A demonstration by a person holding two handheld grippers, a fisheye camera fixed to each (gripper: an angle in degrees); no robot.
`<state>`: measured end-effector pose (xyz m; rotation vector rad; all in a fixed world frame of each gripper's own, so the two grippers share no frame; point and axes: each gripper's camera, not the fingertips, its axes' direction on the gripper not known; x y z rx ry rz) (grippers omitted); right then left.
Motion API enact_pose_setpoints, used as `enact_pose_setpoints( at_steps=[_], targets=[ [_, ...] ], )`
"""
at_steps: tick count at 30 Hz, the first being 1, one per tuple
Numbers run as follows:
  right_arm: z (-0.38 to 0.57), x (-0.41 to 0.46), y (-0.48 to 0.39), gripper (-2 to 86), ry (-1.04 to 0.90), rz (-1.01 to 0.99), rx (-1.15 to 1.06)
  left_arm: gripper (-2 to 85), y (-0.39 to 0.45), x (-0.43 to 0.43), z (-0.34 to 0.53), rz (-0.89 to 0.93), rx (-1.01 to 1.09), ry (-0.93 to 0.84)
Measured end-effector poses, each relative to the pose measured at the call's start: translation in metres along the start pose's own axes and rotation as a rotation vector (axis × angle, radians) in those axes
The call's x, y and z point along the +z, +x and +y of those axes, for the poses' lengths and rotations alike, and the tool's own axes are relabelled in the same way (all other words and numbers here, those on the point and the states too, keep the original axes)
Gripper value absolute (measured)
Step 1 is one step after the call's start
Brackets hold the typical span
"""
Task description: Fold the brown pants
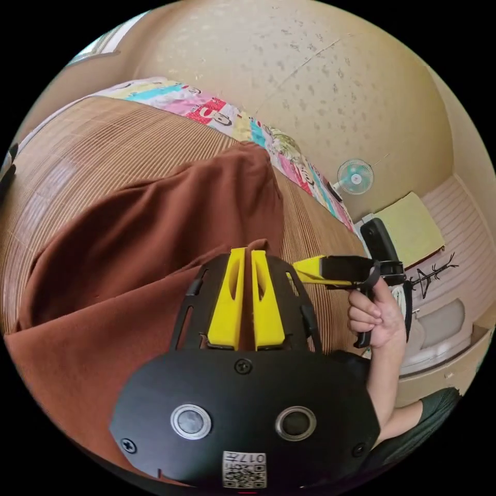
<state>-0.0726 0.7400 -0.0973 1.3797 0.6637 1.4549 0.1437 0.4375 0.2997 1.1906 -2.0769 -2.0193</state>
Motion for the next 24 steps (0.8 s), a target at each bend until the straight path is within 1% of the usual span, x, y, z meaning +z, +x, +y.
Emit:
enact_pose_setpoints(
  at_steps=[2,4,6,8,9,12,13,15,18,20,24],
  targets=[
    [0.001,0.003,0.001,12.4,0.002,0.031,0.003,3.1,-0.021,0.018,0.011,0.006,-0.039,-0.064],
    [0.003,0.009,0.002,12.9,0.003,0.11,0.007,5.2,-0.042,0.009,0.02,0.123,-0.064,-0.009],
    [0.002,0.02,0.003,13.4,-0.024,0.168,0.012,10.0,-0.062,-0.011,0.019,0.252,-0.099,0.032],
    [0.0,0.037,0.004,14.0,-0.087,0.201,0.003,12.3,-0.065,-0.025,0.018,0.256,-0.084,0.042],
    [0.0,0.052,0.003,14.2,-0.148,0.215,-0.017,13.1,-0.062,-0.034,0.017,0.224,-0.062,0.043],
    [0.006,0.094,0.003,13.9,-0.324,0.28,-0.061,13.5,-0.057,-0.052,0.018,0.147,-0.01,0.059],
    [0.011,0.104,0.001,13.3,-0.348,0.325,-0.085,13.4,-0.059,-0.053,0.019,0.147,-0.013,0.061],
    [0.02,0.109,0.0,12.6,-0.354,0.354,-0.095,12.7,-0.074,-0.053,0.022,0.191,-0.05,0.065],
    [0.038,0.124,0.008,12.0,-0.458,0.296,-0.105,10.4,-0.098,-0.058,0.025,0.261,-0.115,0.096],
    [0.046,0.132,0.014,11.5,-0.485,0.279,-0.098,9.4,-0.107,-0.061,0.026,0.297,-0.145,0.114],
    [0.061,0.15,0.004,11.8,-0.542,0.264,-0.167,9.0,-0.106,-0.066,0.028,0.284,-0.133,0.123]
  ],
)
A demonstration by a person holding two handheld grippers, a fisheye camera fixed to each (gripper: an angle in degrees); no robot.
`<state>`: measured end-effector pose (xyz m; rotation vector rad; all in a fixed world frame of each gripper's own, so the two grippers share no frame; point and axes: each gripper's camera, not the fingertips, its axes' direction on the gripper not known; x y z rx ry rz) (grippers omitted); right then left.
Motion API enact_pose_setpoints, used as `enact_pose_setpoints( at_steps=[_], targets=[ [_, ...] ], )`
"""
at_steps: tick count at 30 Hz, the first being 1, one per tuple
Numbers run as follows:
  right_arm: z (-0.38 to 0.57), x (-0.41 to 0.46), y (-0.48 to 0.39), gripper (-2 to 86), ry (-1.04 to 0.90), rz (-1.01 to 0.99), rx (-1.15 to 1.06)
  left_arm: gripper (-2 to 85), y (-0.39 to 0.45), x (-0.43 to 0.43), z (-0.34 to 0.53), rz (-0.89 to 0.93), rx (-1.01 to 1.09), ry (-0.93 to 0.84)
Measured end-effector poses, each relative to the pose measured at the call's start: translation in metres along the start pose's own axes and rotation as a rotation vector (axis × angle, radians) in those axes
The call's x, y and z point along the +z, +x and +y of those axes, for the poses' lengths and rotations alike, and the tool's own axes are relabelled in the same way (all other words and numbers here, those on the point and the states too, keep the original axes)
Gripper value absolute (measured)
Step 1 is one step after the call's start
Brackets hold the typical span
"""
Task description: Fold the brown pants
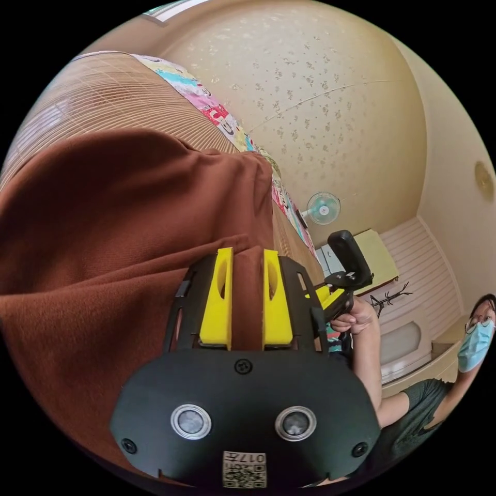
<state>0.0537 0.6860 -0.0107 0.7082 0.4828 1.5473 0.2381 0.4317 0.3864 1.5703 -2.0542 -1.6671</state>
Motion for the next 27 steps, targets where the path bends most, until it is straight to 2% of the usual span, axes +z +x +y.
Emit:
enact_pose_setpoints(
  at_steps=[5,8,11,13,16,18,20,24,27],
  targets=[
    [0.008,0.016,-0.013,6.4,-0.023,0.091,-0.043,10.4,0.008,-0.004,0.004,-0.02,0.01,-0.005],
    [0.025,0.011,-0.027,4.3,0.016,0.106,-0.123,12.3,0.029,-0.009,-0.006,-0.061,0.067,-0.11],
    [0.043,0.001,-0.051,3.5,0.078,0.114,-0.247,12.7,0.05,-0.043,-0.017,-0.068,0.187,-0.121],
    [0.057,-0.013,-0.069,3.1,0.147,0.036,-0.367,13.8,0.054,-0.064,-0.028,-0.121,0.238,-0.132],
    [0.07,-0.025,-0.078,3.0,0.197,-0.022,-0.435,16.6,0.048,-0.064,-0.048,-0.284,0.307,-0.297],
    [0.07,-0.023,-0.073,2.9,0.181,-0.018,-0.395,18.0,0.046,-0.036,-0.046,-0.453,0.397,-0.512],
    [0.065,-0.019,-0.06,2.9,0.151,-0.047,-0.326,18.4,0.046,-0.01,-0.034,-0.5,0.466,-0.666],
    [0.061,-0.02,-0.041,2.9,0.144,-0.131,-0.252,17.5,0.06,0.018,-0.011,-0.607,0.579,-0.737],
    [0.062,-0.022,-0.057,2.9,0.145,-0.071,-0.298,10.8,0.063,0.024,-0.007,-0.607,0.563,-0.787]
  ],
)
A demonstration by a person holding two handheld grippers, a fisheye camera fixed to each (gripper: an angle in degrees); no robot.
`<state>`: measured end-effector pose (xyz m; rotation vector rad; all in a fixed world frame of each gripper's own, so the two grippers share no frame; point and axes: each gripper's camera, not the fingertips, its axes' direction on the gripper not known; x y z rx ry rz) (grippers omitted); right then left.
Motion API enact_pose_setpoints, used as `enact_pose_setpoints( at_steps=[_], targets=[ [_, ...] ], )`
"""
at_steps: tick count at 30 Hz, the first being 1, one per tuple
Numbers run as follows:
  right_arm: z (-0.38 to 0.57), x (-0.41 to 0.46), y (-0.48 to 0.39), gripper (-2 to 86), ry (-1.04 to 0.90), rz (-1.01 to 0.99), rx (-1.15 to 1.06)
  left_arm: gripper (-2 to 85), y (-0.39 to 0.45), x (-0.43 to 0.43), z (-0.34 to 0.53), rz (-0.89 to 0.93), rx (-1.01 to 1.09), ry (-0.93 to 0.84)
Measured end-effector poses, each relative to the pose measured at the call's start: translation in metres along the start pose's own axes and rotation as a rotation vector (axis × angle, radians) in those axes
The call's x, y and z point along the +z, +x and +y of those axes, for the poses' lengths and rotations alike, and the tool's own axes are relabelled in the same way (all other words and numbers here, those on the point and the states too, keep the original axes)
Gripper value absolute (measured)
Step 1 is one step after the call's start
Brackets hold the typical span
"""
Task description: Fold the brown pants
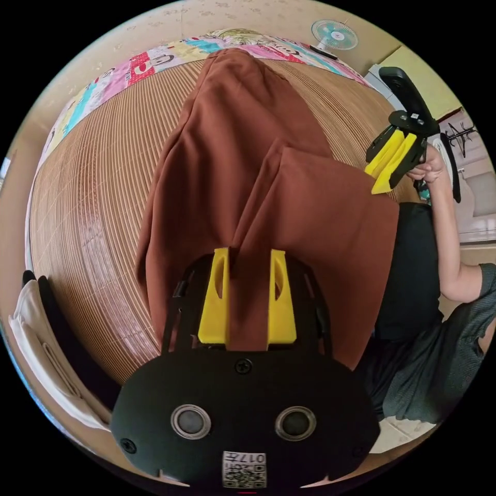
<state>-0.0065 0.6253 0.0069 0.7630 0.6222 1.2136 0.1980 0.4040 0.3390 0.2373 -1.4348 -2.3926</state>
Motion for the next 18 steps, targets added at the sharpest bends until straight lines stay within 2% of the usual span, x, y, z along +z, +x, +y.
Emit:
enact_pose_setpoints(
  at_steps=[4,8,10,13,15,18],
  targets=[
    [-0.001,-0.012,-0.022,3.0,0.038,-0.004,-0.101,3.8,-0.003,-0.012,0.017,0.077,0.003,0.043],
    [-0.005,-0.031,-0.043,3.0,0.141,0.032,-0.177,2.9,-0.008,-0.054,0.054,0.077,-0.109,0.255],
    [-0.014,-0.045,-0.056,3.0,0.253,0.107,-0.179,3.0,-0.013,-0.073,0.07,0.095,-0.158,0.357],
    [-0.042,-0.047,-0.048,2.9,0.372,0.193,-0.044,3.7,-0.034,-0.072,0.079,0.127,-0.259,0.422],
    [-0.067,-0.032,-0.035,2.8,0.313,0.292,0.078,3.8,-0.052,-0.052,0.085,-0.013,-0.471,0.39],
    [-0.087,-0.021,-0.024,3.0,0.228,0.539,0.219,7.6,-0.051,-0.038,0.114,-0.01,-0.655,0.467]
  ],
)
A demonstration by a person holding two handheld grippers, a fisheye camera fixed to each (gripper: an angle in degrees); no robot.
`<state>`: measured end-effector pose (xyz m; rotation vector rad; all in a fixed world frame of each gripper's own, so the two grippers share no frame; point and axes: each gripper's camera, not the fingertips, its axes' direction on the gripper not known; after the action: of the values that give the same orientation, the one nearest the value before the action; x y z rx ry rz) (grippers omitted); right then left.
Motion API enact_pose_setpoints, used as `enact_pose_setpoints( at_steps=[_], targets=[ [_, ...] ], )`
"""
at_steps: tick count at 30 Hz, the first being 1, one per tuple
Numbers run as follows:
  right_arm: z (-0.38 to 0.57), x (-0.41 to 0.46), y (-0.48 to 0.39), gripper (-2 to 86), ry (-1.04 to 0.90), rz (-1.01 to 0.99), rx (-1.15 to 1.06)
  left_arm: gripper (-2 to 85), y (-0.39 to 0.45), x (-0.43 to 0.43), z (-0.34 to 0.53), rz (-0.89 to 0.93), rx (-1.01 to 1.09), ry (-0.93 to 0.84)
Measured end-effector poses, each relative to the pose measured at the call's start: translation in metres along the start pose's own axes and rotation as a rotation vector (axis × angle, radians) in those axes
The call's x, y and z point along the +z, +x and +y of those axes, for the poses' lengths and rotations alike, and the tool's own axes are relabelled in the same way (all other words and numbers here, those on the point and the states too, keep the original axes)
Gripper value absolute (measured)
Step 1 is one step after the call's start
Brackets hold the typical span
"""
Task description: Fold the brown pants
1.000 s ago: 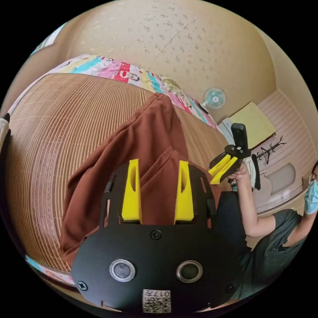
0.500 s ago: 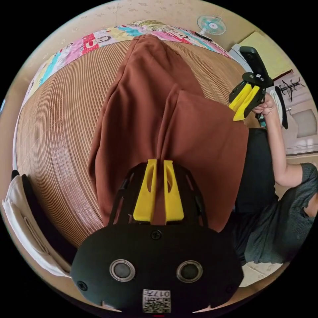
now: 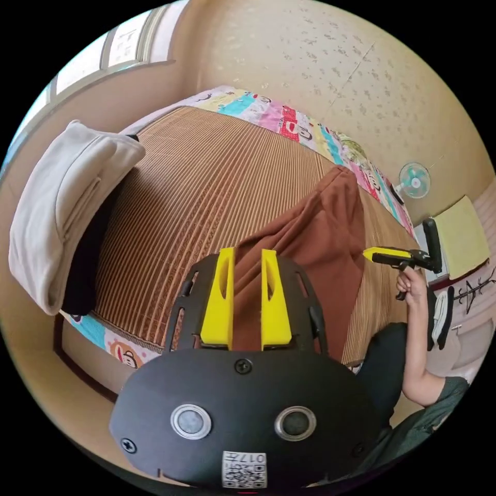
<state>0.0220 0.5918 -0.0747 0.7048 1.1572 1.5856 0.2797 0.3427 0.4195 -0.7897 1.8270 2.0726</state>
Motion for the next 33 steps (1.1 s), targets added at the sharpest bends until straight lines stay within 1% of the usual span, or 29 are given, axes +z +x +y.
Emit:
enact_pose_setpoints(
  at_steps=[1,3,4,5,6,7,8,9,10,11,12,13,14,15,16,17,19,21,22,23,24,25,27,29,30,33],
  targets=[
    [-0.003,-0.006,0.002,3.0,0.006,0.049,0.02,8.1,0.001,-0.004,0.009,0.028,-0.013,0.027],
    [-0.006,-0.018,0.009,2.9,0.035,0.068,0.04,7.9,0.021,-0.021,0.05,0.095,0.012,0.126],
    [-0.01,-0.024,0.017,2.8,0.055,0.039,0.061,7.6,0.029,-0.023,0.061,0.093,0.03,0.137],
    [-0.012,-0.026,0.023,2.7,0.058,0.013,0.074,5.1,0.046,-0.021,0.082,0.062,0.07,0.131],
    [-0.018,-0.028,0.035,2.7,0.05,-0.06,0.099,0.8,0.06,-0.01,0.1,-0.014,0.103,0.081],
    [-0.024,-0.027,0.046,2.6,0.032,-0.136,0.117,0.4,0.063,-0.002,0.109,-0.068,0.096,0.047],
    [-0.027,-0.026,0.05,2.6,0.022,-0.168,0.123,-0.3,0.06,0.019,0.126,-0.22,0.046,-0.043],
    [-0.031,-0.026,0.057,2.6,0.006,-0.209,0.132,-0.6,0.048,0.038,0.146,-0.276,0.026,-0.084],
    [-0.035,-0.028,0.061,2.7,-0.004,-0.218,0.141,-0.7,0.04,0.042,0.157,-0.256,0.023,-0.06],
    [-0.036,-0.03,0.063,2.7,-0.008,-0.213,0.146,-0.8,0.023,0.037,0.177,-0.166,-0.027,0.043],
    [-0.039,-0.035,0.065,2.7,-0.016,-0.192,0.155,-0.9,0.007,0.034,0.186,-0.093,-0.116,0.065],
    [-0.042,-0.04,0.069,2.7,-0.025,-0.168,0.169,-0.9,0.002,0.033,0.188,-0.065,-0.158,0.065],
    [-0.043,-0.042,0.071,2.7,-0.029,-0.158,0.178,-0.9,-0.002,0.03,0.189,-0.048,-0.227,0.057],
    [-0.045,-0.048,0.078,2.7,-0.033,-0.149,0.204,-1.0,0.003,0.024,0.191,-0.075,-0.271,0.066],
    [-0.048,-0.054,0.087,2.7,-0.028,-0.153,0.237,-0.9,0.008,0.02,0.191,-0.095,-0.281,0.081],
    [-0.049,-0.058,0.092,2.6,-0.02,-0.161,0.254,-0.9,0.022,0.01,0.192,-0.123,-0.269,0.133],
    [-0.051,-0.08,0.115,2.5,0.047,-0.216,0.324,-0.8,0.048,-0.005,0.189,-0.073,-0.176,0.22],
    [-0.046,-0.1,0.135,2.3,0.115,-0.271,0.396,-0.1,0.085,-0.02,0.176,0.049,-0.047,0.309],
    [-0.04,-0.113,0.148,2.2,0.169,-0.318,0.434,0.2,0.095,-0.021,0.171,0.074,-0.018,0.32],
    [-0.036,-0.12,0.155,2.2,0.198,-0.345,0.452,1.8,0.115,-0.02,0.156,0.114,0.043,0.323],
    [-0.028,-0.133,0.167,2.0,0.256,-0.404,0.486,4.3,0.137,-0.014,0.136,0.145,0.106,0.299],
    [-0.018,-0.146,0.179,1.8,0.315,-0.465,0.517,5.1,0.147,-0.01,0.125,0.156,0.136,0.284],
    [-0.006,-0.163,0.195,1.4,0.402,-0.531,0.549,7.8,0.199,0.017,0.073,0.193,0.284,0.189],
    [0.002,-0.178,0.209,1.1,0.466,-0.554,0.583,9.1,0.241,0.044,0.034,0.166,0.403,0.108],
    [0.004,-0.185,0.217,0.9,0.481,-0.561,0.601,9.8,0.265,0.062,0.008,0.1,0.447,0.075],
    [-0.006,-0.19,0.231,0.9,0.455,-0.597,0.601,12.6,0.313,0.094,-0.051,-0.006,0.508,0.078]
  ],
)
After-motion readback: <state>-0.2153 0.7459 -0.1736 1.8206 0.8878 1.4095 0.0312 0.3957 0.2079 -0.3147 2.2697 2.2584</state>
